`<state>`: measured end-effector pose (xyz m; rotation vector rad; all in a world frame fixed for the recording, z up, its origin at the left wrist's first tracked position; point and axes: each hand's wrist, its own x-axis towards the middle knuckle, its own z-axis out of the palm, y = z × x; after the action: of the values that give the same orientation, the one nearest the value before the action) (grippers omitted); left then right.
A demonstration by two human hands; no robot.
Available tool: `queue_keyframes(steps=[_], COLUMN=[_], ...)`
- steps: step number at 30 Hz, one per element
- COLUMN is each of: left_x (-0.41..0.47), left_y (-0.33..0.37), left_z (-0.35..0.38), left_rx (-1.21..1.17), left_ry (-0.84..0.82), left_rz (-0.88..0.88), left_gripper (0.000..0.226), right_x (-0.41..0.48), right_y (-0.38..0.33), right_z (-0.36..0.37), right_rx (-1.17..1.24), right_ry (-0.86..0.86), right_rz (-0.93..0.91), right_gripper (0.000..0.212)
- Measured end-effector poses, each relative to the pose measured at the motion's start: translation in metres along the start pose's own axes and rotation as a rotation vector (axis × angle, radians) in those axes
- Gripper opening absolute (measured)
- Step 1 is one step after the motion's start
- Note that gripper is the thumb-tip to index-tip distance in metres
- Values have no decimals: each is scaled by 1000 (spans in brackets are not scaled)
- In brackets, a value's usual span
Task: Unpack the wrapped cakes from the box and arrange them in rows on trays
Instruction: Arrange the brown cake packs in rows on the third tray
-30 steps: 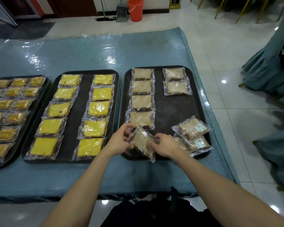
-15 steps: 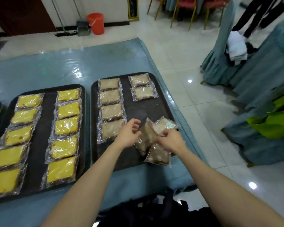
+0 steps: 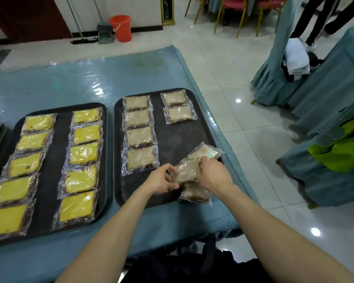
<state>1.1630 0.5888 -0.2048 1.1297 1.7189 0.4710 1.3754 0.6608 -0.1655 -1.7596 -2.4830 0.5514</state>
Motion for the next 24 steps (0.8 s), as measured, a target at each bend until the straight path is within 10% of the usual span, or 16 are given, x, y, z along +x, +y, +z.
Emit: queue_keyframes(steps=[12, 24], left_x=[-64, -70], left_y=[-72, -93], left_z=[-63, -73], left_rx=[130, 288], left_ry=[179, 287], left_rz=[-198, -121], left_gripper=[32, 47], right_x=[0, -5], right_y=[-82, -100], right_z=[63, 78], right_rx=[1, 60], right_ry=[-419, -257], right_rz=[-144, -45], right_gripper=[39, 76])
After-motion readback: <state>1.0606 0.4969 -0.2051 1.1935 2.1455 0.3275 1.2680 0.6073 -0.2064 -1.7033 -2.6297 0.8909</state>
